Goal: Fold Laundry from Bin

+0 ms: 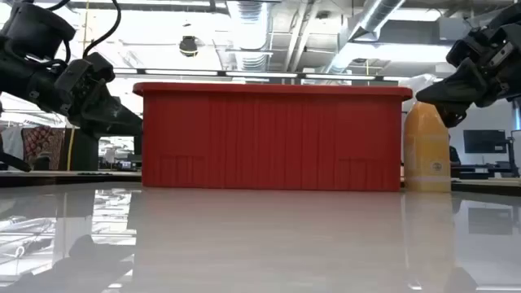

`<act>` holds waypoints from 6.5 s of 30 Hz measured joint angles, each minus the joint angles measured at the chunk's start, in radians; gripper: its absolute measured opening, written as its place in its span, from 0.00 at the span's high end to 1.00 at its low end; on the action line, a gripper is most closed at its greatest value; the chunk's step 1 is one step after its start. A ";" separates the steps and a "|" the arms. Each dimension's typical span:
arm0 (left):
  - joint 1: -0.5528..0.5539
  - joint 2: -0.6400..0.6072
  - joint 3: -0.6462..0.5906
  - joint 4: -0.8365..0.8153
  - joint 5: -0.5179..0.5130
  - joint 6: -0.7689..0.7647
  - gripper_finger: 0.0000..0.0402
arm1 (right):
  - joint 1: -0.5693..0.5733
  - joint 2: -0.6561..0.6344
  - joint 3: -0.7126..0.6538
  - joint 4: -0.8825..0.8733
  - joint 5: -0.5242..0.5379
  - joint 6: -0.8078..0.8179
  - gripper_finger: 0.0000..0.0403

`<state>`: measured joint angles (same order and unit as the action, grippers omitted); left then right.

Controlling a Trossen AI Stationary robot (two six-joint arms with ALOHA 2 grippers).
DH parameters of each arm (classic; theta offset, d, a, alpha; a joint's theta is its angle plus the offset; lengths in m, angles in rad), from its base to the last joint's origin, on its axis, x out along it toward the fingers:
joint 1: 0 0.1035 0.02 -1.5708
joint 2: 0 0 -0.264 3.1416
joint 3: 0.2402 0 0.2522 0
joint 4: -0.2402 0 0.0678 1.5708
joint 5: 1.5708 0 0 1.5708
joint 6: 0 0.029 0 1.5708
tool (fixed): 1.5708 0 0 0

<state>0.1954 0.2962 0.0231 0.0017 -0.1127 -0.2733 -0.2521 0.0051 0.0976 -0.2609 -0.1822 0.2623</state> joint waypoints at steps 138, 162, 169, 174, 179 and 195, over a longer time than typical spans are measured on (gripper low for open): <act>-0.119 0.573 0.393 0.110 0.025 0.451 0.46 | -0.406 1.880 1.855 -0.747 0.275 -0.577 0.39; -0.140 0.573 0.393 -0.010 0.051 0.306 0.46 | -0.363 2.089 1.955 -0.902 0.219 -0.682 0.78; -0.170 0.573 0.393 -0.018 0.050 0.306 0.46 | -0.295 2.001 1.954 -0.923 0.283 -0.652 0.90; -0.188 0.573 0.392 -0.040 0.048 0.292 0.46 | -0.246 1.851 1.953 -0.869 0.355 -0.626 0.92; -0.208 0.573 0.392 -0.043 0.043 0.235 0.46 | -0.204 1.645 1.953 -0.637 0.395 -0.564 0.92; -0.212 0.573 0.392 0.054 -0.023 0.248 0.46 | 0.264 1.325 1.955 -0.082 0.371 -0.524 0.92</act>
<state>-0.0162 0.8688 0.4152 0.0555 -0.1360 -0.0258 0.0119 1.3304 2.0525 -0.3431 0.1889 -0.2617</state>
